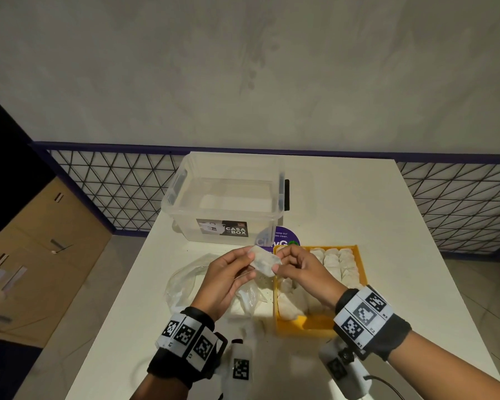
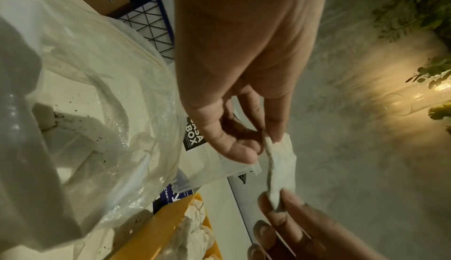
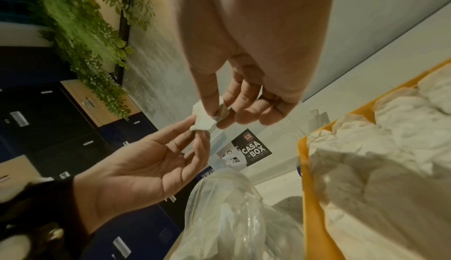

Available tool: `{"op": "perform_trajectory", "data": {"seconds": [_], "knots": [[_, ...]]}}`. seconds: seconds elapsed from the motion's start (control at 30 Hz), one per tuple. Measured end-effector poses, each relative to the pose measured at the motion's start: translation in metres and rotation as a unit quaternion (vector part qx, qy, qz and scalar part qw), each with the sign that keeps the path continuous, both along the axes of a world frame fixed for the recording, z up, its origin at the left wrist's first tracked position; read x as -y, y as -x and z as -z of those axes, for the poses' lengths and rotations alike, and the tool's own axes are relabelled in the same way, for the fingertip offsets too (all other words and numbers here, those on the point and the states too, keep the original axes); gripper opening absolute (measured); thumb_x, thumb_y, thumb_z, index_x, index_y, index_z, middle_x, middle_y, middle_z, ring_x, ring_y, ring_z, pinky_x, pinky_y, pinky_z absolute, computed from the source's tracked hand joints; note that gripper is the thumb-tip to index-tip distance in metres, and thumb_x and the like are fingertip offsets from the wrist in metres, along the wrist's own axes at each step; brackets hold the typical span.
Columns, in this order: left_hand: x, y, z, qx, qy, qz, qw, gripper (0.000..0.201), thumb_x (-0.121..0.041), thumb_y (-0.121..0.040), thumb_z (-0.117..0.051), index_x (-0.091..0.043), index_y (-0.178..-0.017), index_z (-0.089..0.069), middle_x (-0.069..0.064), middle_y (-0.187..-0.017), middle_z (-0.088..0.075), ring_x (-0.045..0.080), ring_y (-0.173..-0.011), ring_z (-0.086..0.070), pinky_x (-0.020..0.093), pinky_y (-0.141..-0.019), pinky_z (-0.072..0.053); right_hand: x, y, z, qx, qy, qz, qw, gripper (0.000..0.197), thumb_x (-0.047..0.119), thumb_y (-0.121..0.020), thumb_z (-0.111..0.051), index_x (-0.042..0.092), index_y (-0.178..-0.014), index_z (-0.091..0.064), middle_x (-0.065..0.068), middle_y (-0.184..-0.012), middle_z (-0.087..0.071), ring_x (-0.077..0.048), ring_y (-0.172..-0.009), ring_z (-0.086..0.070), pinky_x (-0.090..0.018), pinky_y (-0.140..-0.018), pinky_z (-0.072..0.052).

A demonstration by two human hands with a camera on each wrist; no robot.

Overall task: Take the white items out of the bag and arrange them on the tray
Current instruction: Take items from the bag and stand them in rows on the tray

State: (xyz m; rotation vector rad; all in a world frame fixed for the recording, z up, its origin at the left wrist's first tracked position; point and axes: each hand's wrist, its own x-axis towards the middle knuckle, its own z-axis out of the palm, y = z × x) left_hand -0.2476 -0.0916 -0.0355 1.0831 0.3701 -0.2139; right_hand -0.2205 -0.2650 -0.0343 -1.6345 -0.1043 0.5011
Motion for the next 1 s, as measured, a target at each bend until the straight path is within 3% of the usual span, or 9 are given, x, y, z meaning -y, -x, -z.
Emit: {"op": "perform_trajectory", "data": {"seconds": [0.2, 0.33, 0.4, 0.47, 0.53, 0.6, 0.67, 0.83, 1.0], "knots": [[-0.003, 0.005, 0.006, -0.032, -0.019, 0.042, 0.998, 0.014, 0.001, -0.088, -0.059, -0.004, -0.1, -0.064, 0.008, -0.082, -0.07, 0.011, -0.07, -0.069, 0.021, -0.068, -0.058, 0.003, -0.004, -0.015, 0.072, 0.015, 0.072, 0.995, 0.012, 0.008, -0.078, -0.07, 0.008, -0.088, -0.062, -0.002, -0.074, -0.056, -0.008, -0.068, -0.051, -0.013, -0.064, -0.045], [-0.011, 0.016, 0.013, -0.07, -0.063, 0.191, 0.977, 0.031, -0.008, -0.083, -0.07, -0.003, -0.112, -0.064, 0.016, -0.102, -0.072, 0.019, -0.085, -0.071, 0.025, -0.074, -0.057, 0.009, -0.006, -0.032, 0.209, 0.169, 0.005, 0.963, 0.011, 0.016, -0.076, -0.073, 0.014, -0.085, -0.068, 0.006, -0.075, -0.059, 0.0, -0.067, -0.048, -0.012, -0.063, -0.039], [-0.016, 0.022, 0.016, -0.098, -0.088, 0.282, 0.95, 0.036, -0.016, -0.08, -0.071, 0.001, -0.111, -0.066, 0.018, -0.1, -0.071, 0.021, -0.087, -0.069, 0.027, -0.076, -0.055, 0.011, -0.006, -0.035, 0.256, 0.253, -0.05, 0.932, 0.011, 0.021, -0.076, -0.073, 0.017, -0.085, -0.068, 0.01, -0.079, -0.057, 0.002, -0.073, -0.042, -0.009, -0.062, -0.032], [-0.019, 0.027, 0.024, -0.121, -0.089, 0.342, 0.927, 0.025, -0.014, -0.089, -0.06, 0.002, -0.106, -0.067, 0.011, -0.091, -0.07, 0.019, -0.083, -0.067, 0.027, -0.075, -0.054, 0.013, -0.006, -0.035, 0.243, 0.275, -0.076, 0.927, 0.008, 0.024, -0.076, -0.073, 0.023, -0.082, -0.067, 0.014, -0.08, -0.055, 0.003, -0.076, -0.039, -0.008, -0.063, -0.029], [-0.016, 0.03, 0.034, -0.099, -0.222, 0.408, 0.88, 0.019, -0.007, -0.091, -0.055, -0.007, -0.106, -0.067, 0.0, -0.09, -0.068, 0.012, -0.082, -0.064, 0.024, -0.077, -0.051, 0.016, -0.006, -0.034, 0.231, 0.287, -0.075, 0.927, 0.01, 0.025, -0.076, -0.073, 0.029, -0.077, -0.063, 0.017, -0.079, -0.052, 0.002, -0.077, -0.039, -0.01, -0.063, -0.028], [-0.013, 0.033, 0.042, -0.046, -0.418, 0.467, 0.778, 0.031, -0.011, -0.089, -0.058, -0.014, -0.12, -0.062, -0.002, -0.106, -0.064, 0.015, -0.098, -0.06, 0.025, -0.088, -0.046, 0.018, -0.005, -0.034, 0.237, 0.313, -0.07, 0.917, 0.009, 0.027, -0.079, -0.07, 0.029, -0.078, -0.061, 0.018, -0.08, -0.052, 0.001, -0.076, -0.04, -0.01, -0.063, -0.028], [-0.007, 0.035, 0.052, 0.025, -0.531, 0.49, 0.691, 0.042, -0.01, -0.088, -0.056, -0.015, -0.13, -0.055, 0.004, -0.125, -0.057, 0.019, -0.115, -0.053, 0.024, -0.096, -0.04, 0.023, -0.004, -0.034, 0.246, 0.332, -0.07, 0.908, 0.007, 0.026, -0.082, -0.067, 0.026, -0.079, -0.061, 0.018, -0.076, -0.053, 0.0, -0.072, -0.046, -0.01, -0.061, -0.03], [0.007, 0.043, 0.079, 0.07, -0.679, 0.432, 0.589, 0.041, -0.007, -0.09, -0.049, -0.014, -0.13, -0.052, 0.006, -0.128, -0.052, 0.025, -0.113, -0.056, 0.032, -0.093, -0.048, 0.044, -0.004, -0.031, 0.209, 0.315, -0.064, 0.924, 0.005, 0.02, -0.083, -0.066, 0.021, -0.081, -0.062, 0.011, -0.071, -0.058, -0.004, -0.065, -0.053, -0.017, -0.062, -0.04], [0.017, 0.044, 0.087, 0.054, -0.76, 0.374, 0.529, 0.031, -0.013, -0.096, -0.044, -0.01, -0.127, -0.049, 0.008, -0.126, -0.051, 0.024, -0.116, -0.052, 0.034, -0.09, -0.051, 0.059, -0.005, -0.017, 0.149, 0.352, -0.129, 0.915, 0.008, 0.016, -0.084, -0.065, 0.023, -0.085, -0.064, 0.003, -0.077, -0.059, -0.01, -0.071, -0.052, -0.023, -0.068, -0.041]]}}
